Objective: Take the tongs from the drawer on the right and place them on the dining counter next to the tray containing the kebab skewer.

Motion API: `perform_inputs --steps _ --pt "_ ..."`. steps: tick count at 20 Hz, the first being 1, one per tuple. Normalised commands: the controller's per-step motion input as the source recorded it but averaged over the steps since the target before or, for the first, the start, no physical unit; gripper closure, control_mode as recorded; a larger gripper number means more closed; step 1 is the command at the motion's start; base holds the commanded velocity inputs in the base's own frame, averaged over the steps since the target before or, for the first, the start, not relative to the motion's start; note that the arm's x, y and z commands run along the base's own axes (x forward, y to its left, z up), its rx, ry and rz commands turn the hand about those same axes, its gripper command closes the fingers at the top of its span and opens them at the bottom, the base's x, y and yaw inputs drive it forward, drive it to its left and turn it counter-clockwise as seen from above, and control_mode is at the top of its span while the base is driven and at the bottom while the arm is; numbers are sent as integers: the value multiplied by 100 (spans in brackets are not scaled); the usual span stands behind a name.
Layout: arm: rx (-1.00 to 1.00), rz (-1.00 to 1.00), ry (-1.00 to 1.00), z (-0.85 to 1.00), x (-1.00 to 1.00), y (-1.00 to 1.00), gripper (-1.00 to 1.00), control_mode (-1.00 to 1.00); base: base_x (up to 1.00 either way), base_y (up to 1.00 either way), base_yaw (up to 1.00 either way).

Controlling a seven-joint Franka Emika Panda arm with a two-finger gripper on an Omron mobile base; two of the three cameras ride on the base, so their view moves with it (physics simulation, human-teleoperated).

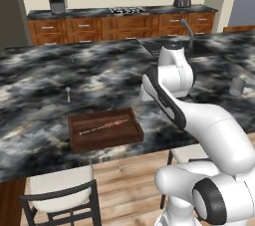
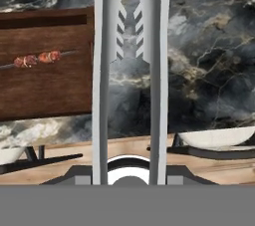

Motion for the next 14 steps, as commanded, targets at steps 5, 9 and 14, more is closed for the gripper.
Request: perform_inputs --steps 5,9,14 --pt "0 0 0 0 0 0 100 100 28 8 -11" --pt "0 0 0 0 0 0 100 100 0 0 0" --pt "0 0 0 0 0 0 100 100 6 0 0"
